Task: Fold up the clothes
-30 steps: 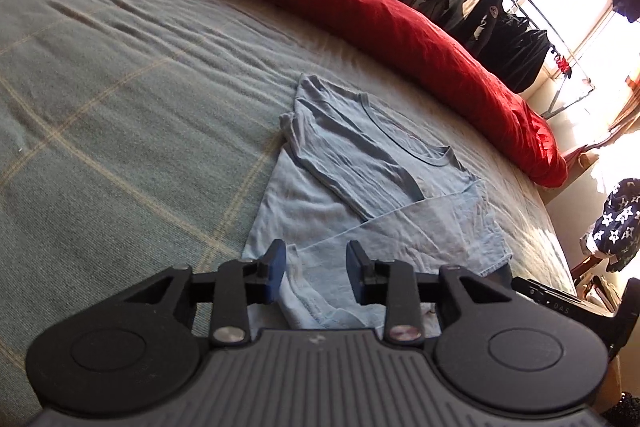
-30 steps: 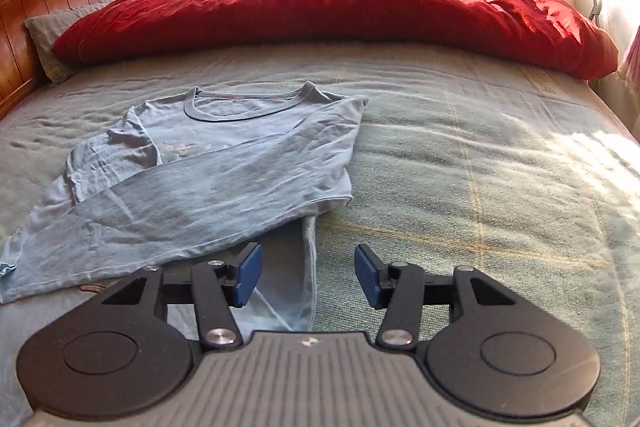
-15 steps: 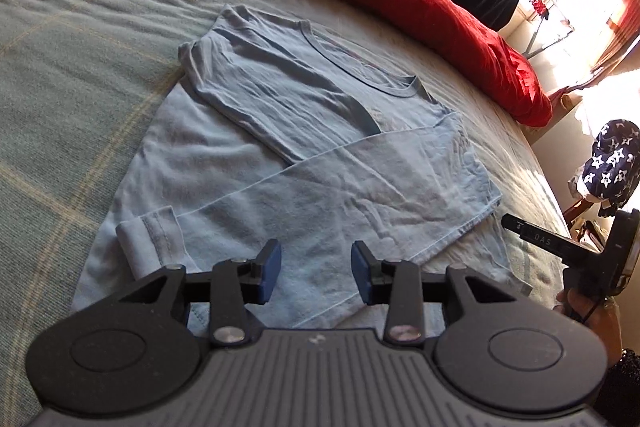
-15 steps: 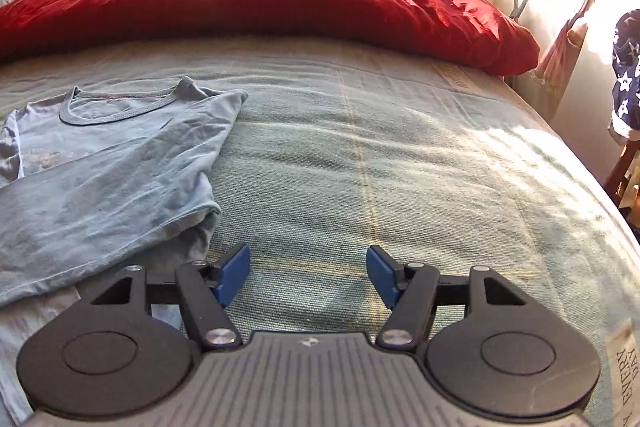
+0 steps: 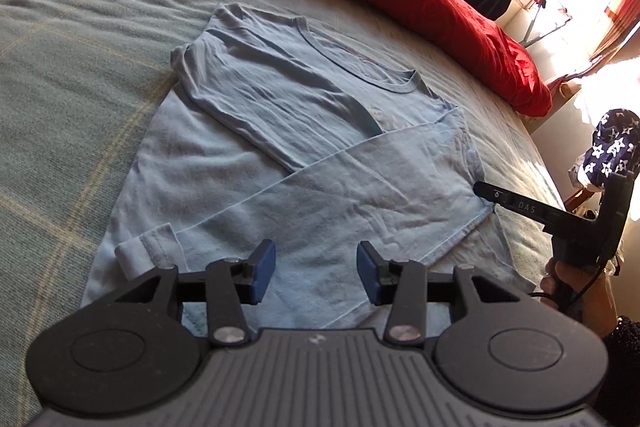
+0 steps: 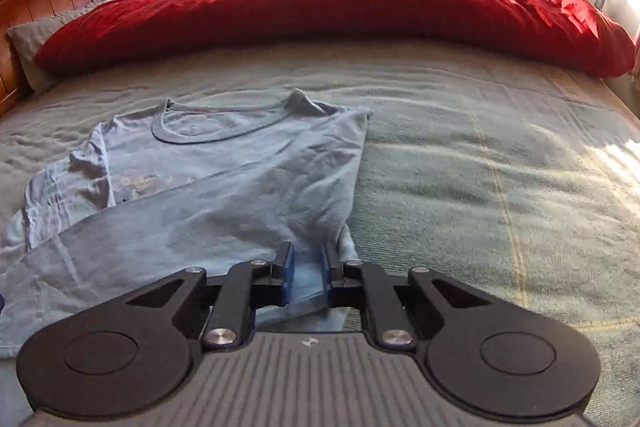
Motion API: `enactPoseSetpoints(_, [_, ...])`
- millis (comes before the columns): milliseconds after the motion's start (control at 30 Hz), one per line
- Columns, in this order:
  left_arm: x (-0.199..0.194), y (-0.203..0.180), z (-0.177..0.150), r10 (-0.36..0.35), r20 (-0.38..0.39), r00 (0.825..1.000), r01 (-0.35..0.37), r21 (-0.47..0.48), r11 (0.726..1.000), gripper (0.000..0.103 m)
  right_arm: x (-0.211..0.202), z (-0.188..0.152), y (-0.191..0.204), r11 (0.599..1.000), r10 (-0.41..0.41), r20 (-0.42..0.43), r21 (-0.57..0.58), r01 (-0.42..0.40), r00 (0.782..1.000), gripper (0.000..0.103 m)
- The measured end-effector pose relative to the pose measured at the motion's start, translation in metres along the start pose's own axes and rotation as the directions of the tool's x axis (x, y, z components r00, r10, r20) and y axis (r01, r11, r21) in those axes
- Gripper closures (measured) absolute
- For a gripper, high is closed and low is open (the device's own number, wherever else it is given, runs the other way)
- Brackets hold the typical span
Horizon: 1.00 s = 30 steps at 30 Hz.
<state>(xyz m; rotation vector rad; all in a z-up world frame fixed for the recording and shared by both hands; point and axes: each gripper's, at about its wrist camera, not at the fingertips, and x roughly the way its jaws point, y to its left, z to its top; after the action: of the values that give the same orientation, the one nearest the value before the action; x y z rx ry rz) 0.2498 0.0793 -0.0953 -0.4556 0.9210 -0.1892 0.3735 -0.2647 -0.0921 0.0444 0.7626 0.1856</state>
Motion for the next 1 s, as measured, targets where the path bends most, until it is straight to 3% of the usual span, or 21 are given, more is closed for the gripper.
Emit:
enactPoseSetpoints(100, [-0.003,-0.002,0.012,-0.005,-0.036,0.999,0.006,0.020,1.000,0.059,-0.018,-0.002,-0.018,0.995,0.038,0.011,0.095,-0.039,0.999,0.103])
enactPoseSetpoints(167, [-0.003,-0.015,0.025,-0.014,-0.052,0.999,0.017,0.058,0.998,0.059,-0.030,0.002,-0.015,0.997,0.049,0.071,0.054,-0.053,0.996,0.096])
enactPoseSetpoints(300, [0.011,-0.060,0.057,-0.108,-0.113,0.988,0.123,0.138,0.983,0.056,-0.016,0.012,-0.010,0.993,0.115,0.062,-0.039,-0.113,0.991,0.094])
enactPoseSetpoints(367, [0.030,-0.093,0.076,-0.157,-0.157,0.975,0.184,0.172,0.968,0.055,0.001,0.008,-0.013,0.998,0.026,-0.001,-0.050,-0.026,1.000,0.098])
enactPoseSetpoints(400, [0.040,-0.107,0.083,-0.167,-0.160,0.973,0.196,0.184,0.963,0.055,0.001,0.006,-0.019,1.000,0.021,0.008,-0.015,-0.021,1.000,0.103])
enactPoseSetpoints(433, [0.049,-0.117,0.089,-0.172,-0.162,0.972,0.202,0.196,0.959,0.055,-0.006,0.005,-0.021,1.000,0.009,0.024,0.016,-0.010,1.000,0.101])
enactPoseSetpoints(500, [0.078,-0.145,0.104,-0.190,-0.196,0.962,0.233,0.226,0.946,0.055,-0.019,0.004,-0.022,0.999,0.026,0.065,0.038,-0.029,0.998,0.088])
enactPoseSetpoints(600, [0.127,-0.177,0.121,-0.220,-0.242,0.945,0.273,0.214,0.938,0.055,-0.019,0.003,-0.018,0.994,0.109,0.066,0.021,-0.111,0.992,0.087])
enactPoseSetpoints(667, [0.161,-0.187,0.130,-0.212,-0.267,0.940,0.263,0.174,0.949,0.055,-0.013,0.003,-0.016,0.987,0.162,0.044,0.013,-0.163,0.986,0.087])
enactPoseSetpoints(733, [0.196,-0.194,0.136,-0.192,-0.295,0.936,0.245,0.153,0.957,0.055,-0.005,-0.002,-0.019,0.986,0.163,0.027,0.030,-0.163,0.986,0.087])
enactPoseSetpoints(767, [0.210,-0.195,0.139,-0.165,-0.294,0.941,0.218,0.157,0.963,0.055,-0.004,-0.005,-0.021,0.983,0.176,0.028,0.047,-0.177,0.984,0.087])
enactPoseSetpoints(833, [0.231,-0.194,0.144,-0.189,-0.294,0.937,0.229,0.108,0.968,0.055,-0.003,-0.008,-0.027,0.976,0.202,0.031,0.076,-0.204,0.979,0.086])
enactPoseSetpoints(900, [0.248,-0.195,0.150,-0.223,-0.278,0.934,0.250,0.066,0.966,0.042,-0.002,-0.010,-0.030,0.972,0.216,0.036,0.091,-0.218,0.976,0.086])
enactPoseSetpoints(1000, [0.263,-0.209,0.158,-0.269,-0.243,0.932,0.291,0.056,0.955,0.043,-0.002,-0.011,-0.031,0.969,0.226,0.043,0.091,-0.229,0.973,0.085])
